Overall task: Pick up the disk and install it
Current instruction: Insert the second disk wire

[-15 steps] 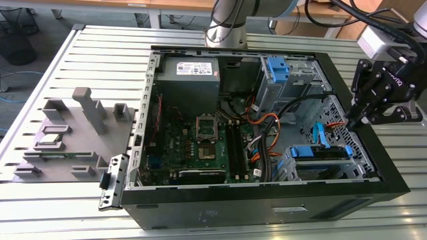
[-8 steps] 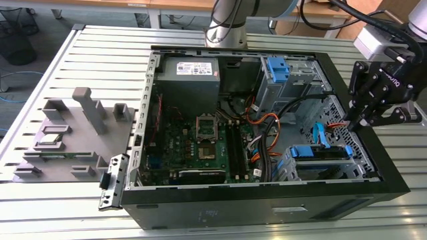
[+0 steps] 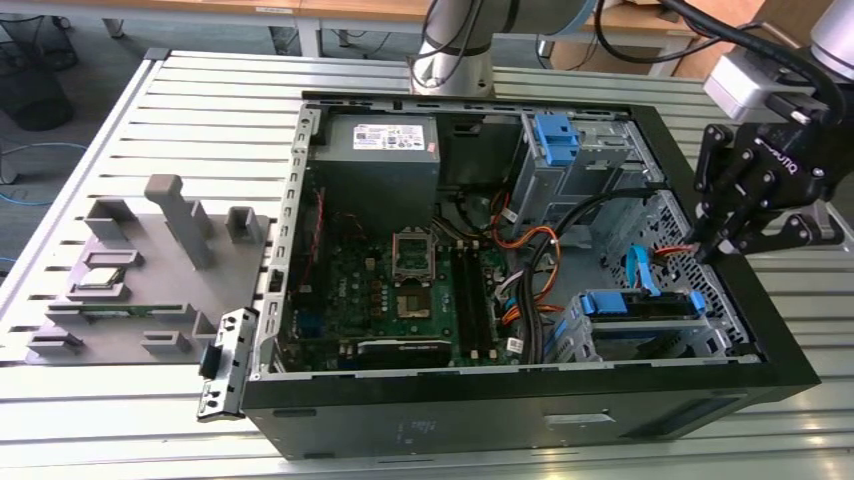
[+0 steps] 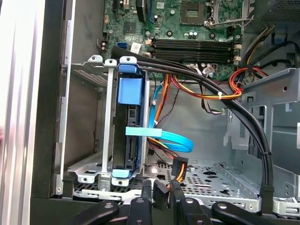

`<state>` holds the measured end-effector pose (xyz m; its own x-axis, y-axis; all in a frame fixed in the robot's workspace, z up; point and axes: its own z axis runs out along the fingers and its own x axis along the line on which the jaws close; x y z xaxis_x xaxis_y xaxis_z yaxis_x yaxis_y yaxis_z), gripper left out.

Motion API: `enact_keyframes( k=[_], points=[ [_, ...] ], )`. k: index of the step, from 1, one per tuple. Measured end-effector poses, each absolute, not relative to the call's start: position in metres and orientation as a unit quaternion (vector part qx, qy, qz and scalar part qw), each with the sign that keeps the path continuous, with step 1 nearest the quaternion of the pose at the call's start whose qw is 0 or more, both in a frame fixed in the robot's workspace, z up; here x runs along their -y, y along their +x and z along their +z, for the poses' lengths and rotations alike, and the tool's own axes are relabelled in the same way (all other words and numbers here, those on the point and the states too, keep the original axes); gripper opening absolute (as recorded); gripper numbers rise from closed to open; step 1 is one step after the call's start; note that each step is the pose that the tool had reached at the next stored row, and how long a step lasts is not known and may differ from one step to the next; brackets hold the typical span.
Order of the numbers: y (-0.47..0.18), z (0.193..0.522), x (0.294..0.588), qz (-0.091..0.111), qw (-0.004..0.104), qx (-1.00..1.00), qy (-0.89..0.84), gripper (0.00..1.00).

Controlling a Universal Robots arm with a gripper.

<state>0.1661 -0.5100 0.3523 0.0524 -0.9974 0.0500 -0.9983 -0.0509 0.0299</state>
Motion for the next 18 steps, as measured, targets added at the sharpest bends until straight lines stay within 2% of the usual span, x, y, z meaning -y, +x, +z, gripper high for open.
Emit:
enact_keyframes(
  k=[6,13,18],
  points=[
    [0.168,0.353,0.509,0.006,0.03,0.688,0.725,0.3],
    [0.175,0.353,0.505,0.011,0.048,0.688,0.724,0.3],
    [0.177,0.353,0.502,0.011,0.049,0.687,0.725,0.3]
  ],
)
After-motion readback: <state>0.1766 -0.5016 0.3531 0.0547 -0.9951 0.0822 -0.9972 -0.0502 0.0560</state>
